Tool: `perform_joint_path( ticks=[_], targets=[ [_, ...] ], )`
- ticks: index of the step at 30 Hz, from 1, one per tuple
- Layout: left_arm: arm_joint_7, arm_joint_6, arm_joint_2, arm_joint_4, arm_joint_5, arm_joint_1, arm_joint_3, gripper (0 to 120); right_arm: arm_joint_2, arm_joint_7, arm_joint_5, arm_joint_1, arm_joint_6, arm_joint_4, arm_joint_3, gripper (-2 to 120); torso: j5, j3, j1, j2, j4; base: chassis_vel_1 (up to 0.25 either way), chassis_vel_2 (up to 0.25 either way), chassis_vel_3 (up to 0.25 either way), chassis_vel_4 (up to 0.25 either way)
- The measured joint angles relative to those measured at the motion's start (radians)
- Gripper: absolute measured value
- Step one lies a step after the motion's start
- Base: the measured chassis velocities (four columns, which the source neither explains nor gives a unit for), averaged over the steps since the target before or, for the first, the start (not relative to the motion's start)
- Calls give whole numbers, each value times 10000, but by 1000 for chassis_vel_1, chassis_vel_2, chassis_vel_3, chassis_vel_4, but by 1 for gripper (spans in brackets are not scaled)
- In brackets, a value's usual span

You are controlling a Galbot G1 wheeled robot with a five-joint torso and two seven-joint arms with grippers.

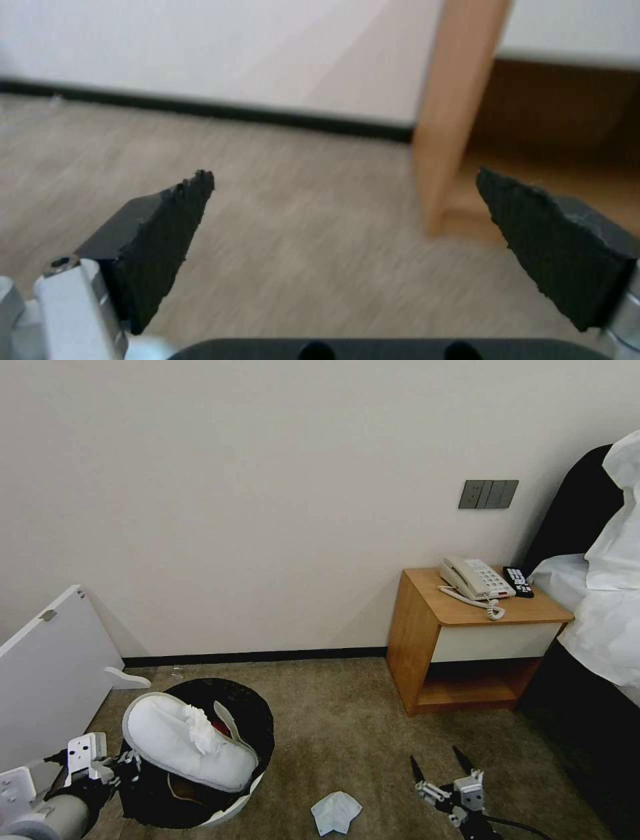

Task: Pick up the trash bin, then pick up the garbage from the floor and place it into the trash bin.

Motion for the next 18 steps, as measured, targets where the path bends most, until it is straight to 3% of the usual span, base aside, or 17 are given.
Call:
perform_joint_path(
  ticks=[4,7,18],
  targets=[
    [-7,0,-21,-47,31,17,0,3,-346,528,33,105,-531,-58,-543,100,1,0,0,0,0,0,0,0,0],
    [-23,0,-52,-165,104,152,-22,3,-1266,1714,118,725,-1608,-293,-1983,100,-1,0,0,0,0,0,0,0,0],
    [-117,0,7,-338,275,292,-32,3,-2862,732,1734,2553,-2815,-1168,-4447,100,-3,0,0,0,-1,0,0,0,0]
  ],
)
